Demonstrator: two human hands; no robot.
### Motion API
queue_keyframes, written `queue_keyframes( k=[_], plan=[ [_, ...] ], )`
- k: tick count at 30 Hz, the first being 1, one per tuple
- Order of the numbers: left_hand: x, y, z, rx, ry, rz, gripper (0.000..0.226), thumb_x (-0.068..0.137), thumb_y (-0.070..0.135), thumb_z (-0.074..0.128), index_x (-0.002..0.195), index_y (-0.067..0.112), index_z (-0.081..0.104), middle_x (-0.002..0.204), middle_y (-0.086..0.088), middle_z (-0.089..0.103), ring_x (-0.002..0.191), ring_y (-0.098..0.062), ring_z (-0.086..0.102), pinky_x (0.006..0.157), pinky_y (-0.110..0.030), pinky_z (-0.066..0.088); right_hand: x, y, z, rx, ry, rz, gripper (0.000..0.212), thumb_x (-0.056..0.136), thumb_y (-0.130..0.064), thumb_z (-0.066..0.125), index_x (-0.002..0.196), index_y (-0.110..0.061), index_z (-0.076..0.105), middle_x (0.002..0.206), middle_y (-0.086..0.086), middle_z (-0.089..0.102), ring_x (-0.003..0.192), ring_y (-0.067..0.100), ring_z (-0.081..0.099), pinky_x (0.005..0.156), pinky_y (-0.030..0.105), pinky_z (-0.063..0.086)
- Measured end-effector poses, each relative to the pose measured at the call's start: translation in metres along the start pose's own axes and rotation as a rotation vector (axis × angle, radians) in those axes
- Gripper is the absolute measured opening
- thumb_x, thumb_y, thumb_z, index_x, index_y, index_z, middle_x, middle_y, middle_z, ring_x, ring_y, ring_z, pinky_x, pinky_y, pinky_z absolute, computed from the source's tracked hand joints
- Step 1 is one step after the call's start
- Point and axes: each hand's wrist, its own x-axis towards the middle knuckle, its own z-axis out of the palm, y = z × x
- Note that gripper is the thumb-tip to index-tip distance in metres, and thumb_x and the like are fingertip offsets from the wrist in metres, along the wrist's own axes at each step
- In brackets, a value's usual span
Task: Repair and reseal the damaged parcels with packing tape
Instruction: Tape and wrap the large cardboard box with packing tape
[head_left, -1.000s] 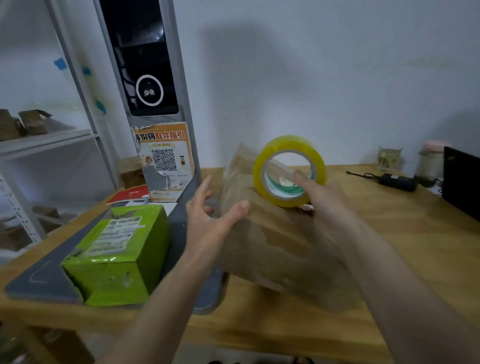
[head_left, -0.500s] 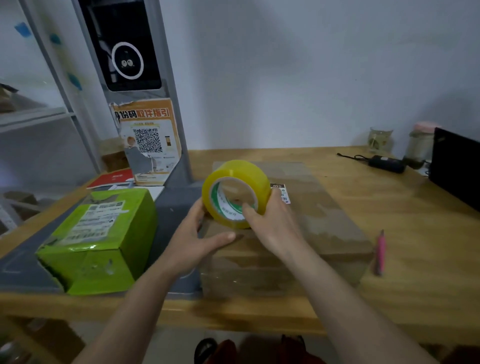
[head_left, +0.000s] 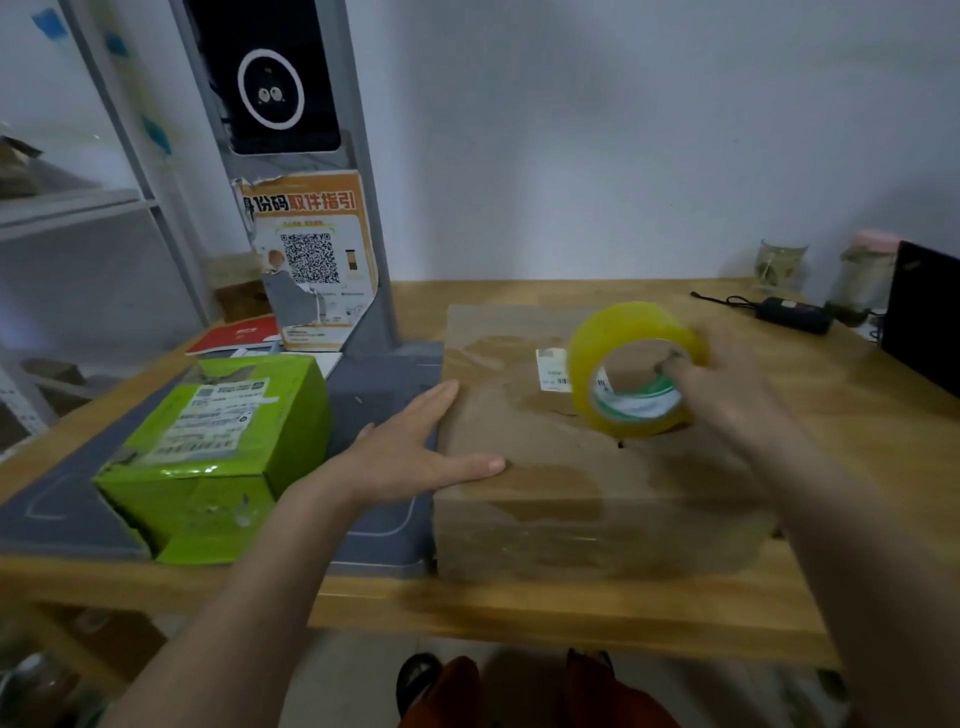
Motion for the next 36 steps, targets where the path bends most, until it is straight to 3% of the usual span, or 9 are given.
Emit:
queue_keyframes(
  k=[4, 7, 14, 18, 24, 27, 29, 33, 36],
  plan=[
    [-0.002, 0.005, -0.002, 0.042, -0.034, -0.029, 0.131, 0.046, 0.089, 0.055, 0.154, 0.039, 0.001, 0.159, 0.025, 0.0, 0.148, -0.006, 0.006, 0.122, -0.049, 0.009, 0.005, 0.022, -0.011, 0.022, 0.071, 0.03, 0.028, 0.091, -0.019, 0.056, 0.118, -0.012, 0.053, 0.11, 0.007, 0.054, 0.1, 0.023, 0.049, 0.082, 0.038, 0.042],
    [-0.004, 0.013, -0.002, 0.167, -0.047, -0.045, 0.128, 0.057, 0.091, 0.056, 0.155, 0.033, -0.003, 0.162, 0.019, -0.004, 0.15, -0.008, 0.003, 0.122, -0.05, 0.002, 0.001, 0.03, -0.002, 0.103, 0.057, 0.08, 0.028, 0.088, -0.027, 0.064, 0.112, -0.013, 0.058, 0.107, 0.006, 0.06, 0.1, 0.026, 0.057, 0.087, 0.044, 0.048],
    [0.009, 0.053, 0.023, 0.555, 0.002, -0.079, 0.144, 0.045, 0.098, 0.022, 0.155, 0.009, -0.009, 0.164, -0.005, -0.011, 0.15, -0.019, -0.012, 0.122, -0.044, -0.007, -0.001, 0.032, 0.003, 0.188, 0.032, 0.108, 0.022, 0.09, -0.027, 0.062, 0.11, -0.019, 0.063, 0.104, 0.006, 0.066, 0.1, 0.027, 0.06, 0.088, 0.043, 0.049],
    [0.009, 0.055, 0.035, 0.563, 0.071, -0.021, 0.138, 0.05, 0.097, 0.016, 0.155, 0.01, -0.01, 0.163, -0.004, -0.013, 0.15, -0.016, -0.011, 0.122, -0.036, -0.005, 0.0, 0.033, 0.0, 0.208, 0.025, 0.105, 0.024, 0.091, -0.03, 0.06, 0.112, -0.02, 0.061, 0.104, 0.004, 0.065, 0.098, 0.025, 0.06, 0.085, 0.039, 0.05],
    [0.006, 0.055, 0.034, 0.518, 0.094, -0.018, 0.135, 0.054, 0.094, 0.025, 0.155, 0.012, -0.009, 0.164, -0.002, -0.011, 0.15, -0.014, -0.008, 0.12, -0.032, -0.003, 0.004, 0.028, -0.003, 0.192, 0.001, 0.066, 0.022, 0.088, -0.032, 0.06, 0.104, -0.017, 0.061, 0.098, 0.007, 0.064, 0.092, 0.026, 0.061, 0.078, 0.039, 0.049],
    [0.006, 0.054, 0.035, 0.492, 0.11, -0.016, 0.136, 0.053, 0.095, 0.028, 0.155, 0.013, -0.01, 0.164, -0.001, -0.012, 0.15, -0.013, -0.008, 0.119, -0.03, -0.004, 0.004, 0.02, -0.008, 0.203, -0.036, 0.063, 0.031, 0.081, -0.04, 0.062, 0.103, -0.018, 0.062, 0.099, 0.008, 0.065, 0.092, 0.027, 0.062, 0.081, 0.045, 0.053],
    [0.005, 0.054, 0.034, 0.473, 0.121, -0.013, 0.136, 0.053, 0.094, 0.031, 0.155, 0.013, -0.011, 0.163, 0.0, -0.012, 0.15, -0.012, -0.008, 0.118, -0.028, -0.005, 0.005, 0.018, -0.01, 0.24, -0.043, 0.077, 0.04, 0.073, -0.046, 0.061, 0.103, -0.02, 0.062, 0.1, 0.008, 0.065, 0.091, 0.027, 0.064, 0.075, 0.048, 0.057],
    [0.003, 0.054, 0.036, 0.488, 0.123, -0.005, 0.136, 0.053, 0.094, 0.03, 0.154, 0.013, -0.011, 0.163, -0.001, -0.013, 0.15, -0.012, -0.009, 0.118, -0.028, -0.005, 0.002, 0.02, -0.012, 0.164, -0.048, 0.053, 0.027, 0.081, -0.038, 0.06, 0.1, -0.019, 0.06, 0.098, 0.008, 0.064, 0.09, 0.027, 0.063, 0.078, 0.048, 0.055],
    [0.002, 0.053, 0.036, 0.492, 0.118, -0.006, 0.136, 0.054, 0.093, 0.03, 0.154, 0.013, -0.012, 0.163, -0.001, -0.014, 0.15, -0.012, -0.009, 0.117, -0.027, -0.006, 0.0, 0.026, -0.023, 0.06, -0.022, 0.03, 0.014, 0.09, -0.024, 0.057, 0.1, -0.016, 0.06, 0.097, 0.01, 0.062, 0.089, 0.026, 0.059, 0.074, 0.04, 0.049]
  ],
)
